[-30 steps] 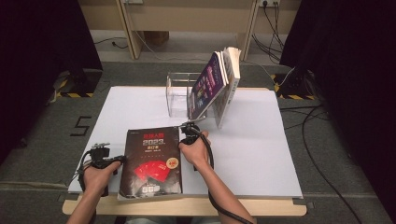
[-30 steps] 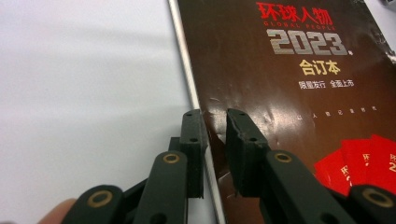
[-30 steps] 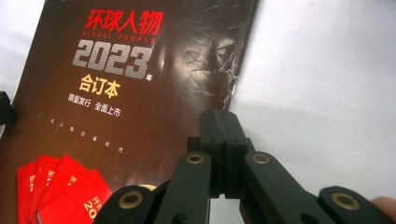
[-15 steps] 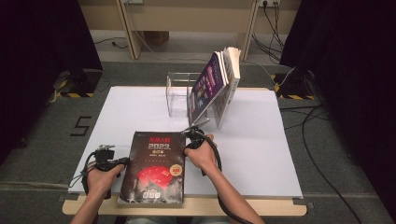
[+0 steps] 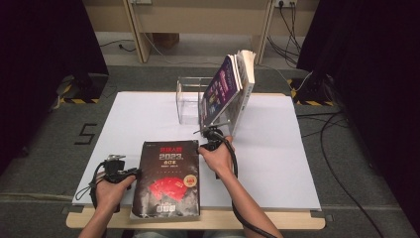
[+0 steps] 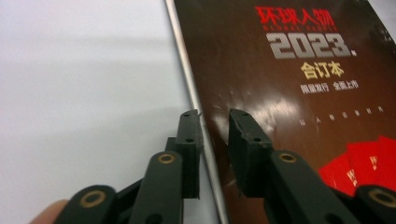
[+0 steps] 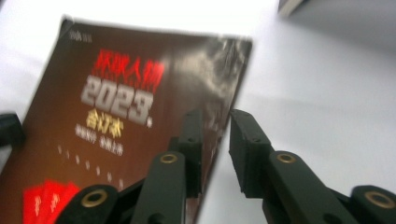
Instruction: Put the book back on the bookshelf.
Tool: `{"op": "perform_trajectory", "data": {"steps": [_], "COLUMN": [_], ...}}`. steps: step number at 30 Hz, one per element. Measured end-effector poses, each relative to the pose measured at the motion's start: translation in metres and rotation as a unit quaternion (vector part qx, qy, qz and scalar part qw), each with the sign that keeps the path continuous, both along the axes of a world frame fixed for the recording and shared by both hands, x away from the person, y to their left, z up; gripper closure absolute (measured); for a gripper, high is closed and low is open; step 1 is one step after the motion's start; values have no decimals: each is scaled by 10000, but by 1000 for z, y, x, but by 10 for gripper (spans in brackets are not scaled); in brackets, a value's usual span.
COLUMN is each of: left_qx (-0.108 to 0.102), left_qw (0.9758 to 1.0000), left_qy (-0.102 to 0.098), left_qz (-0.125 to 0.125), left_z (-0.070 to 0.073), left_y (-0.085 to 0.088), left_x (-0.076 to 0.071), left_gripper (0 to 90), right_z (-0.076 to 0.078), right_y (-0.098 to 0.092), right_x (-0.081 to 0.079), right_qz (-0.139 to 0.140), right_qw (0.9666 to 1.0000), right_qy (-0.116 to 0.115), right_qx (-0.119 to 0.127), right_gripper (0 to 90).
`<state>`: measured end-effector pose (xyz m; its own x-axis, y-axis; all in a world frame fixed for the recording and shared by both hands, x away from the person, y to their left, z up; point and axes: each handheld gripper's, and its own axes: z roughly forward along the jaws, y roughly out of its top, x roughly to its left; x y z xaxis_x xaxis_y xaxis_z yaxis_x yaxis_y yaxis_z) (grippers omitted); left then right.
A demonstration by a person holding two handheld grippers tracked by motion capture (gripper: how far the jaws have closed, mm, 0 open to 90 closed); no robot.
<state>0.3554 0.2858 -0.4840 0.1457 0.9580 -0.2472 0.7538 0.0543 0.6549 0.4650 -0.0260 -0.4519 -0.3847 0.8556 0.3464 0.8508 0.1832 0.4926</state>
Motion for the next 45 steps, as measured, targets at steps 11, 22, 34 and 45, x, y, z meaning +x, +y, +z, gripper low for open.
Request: {"op": "perform_trajectory", "data": {"steps": [11, 22, 34, 45], "left_qx": [-51, -49, -23, -26], "left_qw": [10000, 10000, 10000, 10000], "left_qy": [3, 61, 73, 72], "left_qz": [46, 2, -24, -24], "left_z": [0, -3, -3, -3], "left_y": [1, -3, -5, -5], "left_x": [12, 18, 19, 20], "left_gripper": [657, 666, 676, 678], "right_z": [-11, -19, -27, -29], "right_y": [11, 12, 18, 19], "right_x": [23, 35, 39, 41], "right_qz": [-271, -446, -530, -585], "right_qw": [9996, 9988, 9980, 9971], "right_qy": [-96, -194, -315, -410], "right_qx": [13, 80, 162, 251], "right_gripper": [695, 676, 655, 647]}}
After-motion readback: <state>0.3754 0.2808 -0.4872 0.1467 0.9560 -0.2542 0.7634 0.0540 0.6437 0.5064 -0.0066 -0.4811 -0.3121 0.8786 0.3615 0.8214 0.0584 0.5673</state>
